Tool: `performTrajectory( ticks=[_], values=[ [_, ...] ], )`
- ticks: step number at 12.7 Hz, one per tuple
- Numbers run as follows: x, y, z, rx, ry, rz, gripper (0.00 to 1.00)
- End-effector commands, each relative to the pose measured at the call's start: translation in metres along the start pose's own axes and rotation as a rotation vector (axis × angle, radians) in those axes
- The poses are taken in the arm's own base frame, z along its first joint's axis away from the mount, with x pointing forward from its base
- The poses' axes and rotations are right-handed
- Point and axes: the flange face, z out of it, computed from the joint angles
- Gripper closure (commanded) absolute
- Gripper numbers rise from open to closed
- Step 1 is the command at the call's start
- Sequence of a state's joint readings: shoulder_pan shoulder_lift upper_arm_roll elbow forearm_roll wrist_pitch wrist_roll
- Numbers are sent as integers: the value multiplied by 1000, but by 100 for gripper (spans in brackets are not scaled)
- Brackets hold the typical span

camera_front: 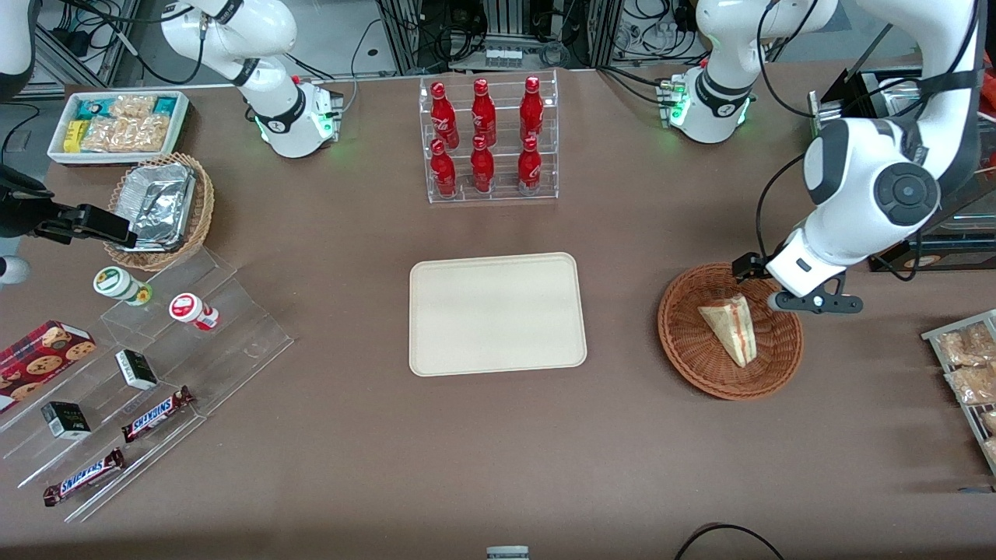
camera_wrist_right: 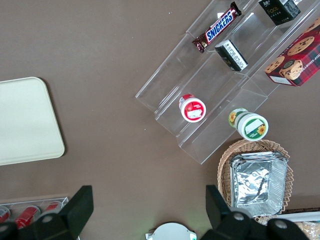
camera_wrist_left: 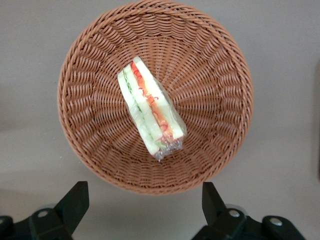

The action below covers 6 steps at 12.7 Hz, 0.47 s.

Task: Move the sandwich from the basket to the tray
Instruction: 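Move the left gripper over the wrapped sandwich in the wicker basket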

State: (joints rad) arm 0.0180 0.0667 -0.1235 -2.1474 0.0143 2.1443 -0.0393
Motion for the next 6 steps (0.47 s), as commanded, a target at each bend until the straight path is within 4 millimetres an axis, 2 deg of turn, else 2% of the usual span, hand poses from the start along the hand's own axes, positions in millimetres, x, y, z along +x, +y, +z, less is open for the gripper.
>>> performTrajectory(
  ticks=[1,6],
  values=[
    [6,-1,21,-2,35,-121,0],
    [19,7,51,-24,55,-507,0]
  ],
)
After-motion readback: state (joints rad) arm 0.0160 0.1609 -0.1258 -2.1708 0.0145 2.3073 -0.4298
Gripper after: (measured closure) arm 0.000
